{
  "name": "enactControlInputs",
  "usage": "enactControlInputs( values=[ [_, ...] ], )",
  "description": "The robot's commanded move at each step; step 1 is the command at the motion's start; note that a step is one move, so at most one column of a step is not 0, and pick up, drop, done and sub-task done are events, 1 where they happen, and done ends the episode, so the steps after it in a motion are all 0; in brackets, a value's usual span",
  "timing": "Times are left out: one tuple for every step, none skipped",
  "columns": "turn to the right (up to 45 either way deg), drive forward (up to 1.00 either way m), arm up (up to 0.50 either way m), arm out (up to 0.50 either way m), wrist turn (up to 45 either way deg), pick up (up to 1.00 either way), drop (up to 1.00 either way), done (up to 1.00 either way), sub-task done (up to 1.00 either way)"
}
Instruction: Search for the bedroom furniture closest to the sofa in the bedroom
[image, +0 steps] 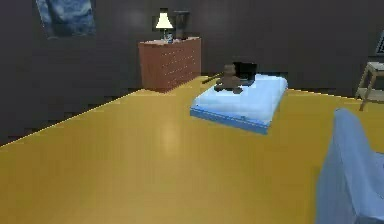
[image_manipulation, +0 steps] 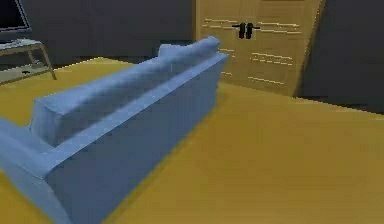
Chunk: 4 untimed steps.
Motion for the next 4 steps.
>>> enactControlInputs(
  values=[
    [45.0,0.0,0.0,0.0,0.0,0.0,0.0,0.0,0.0],
    [45.0,0.0,0.0,0.0,0.0,0.0,0.0,0.0,0.0],
    [27.0,0.0,0.0,0.0,0.0,0.0,0.0,0.0,0.0],
    [0.0,0.15,0.0,0.0,0.0,0.0,0.0,0.0,0.0]
  ],
)
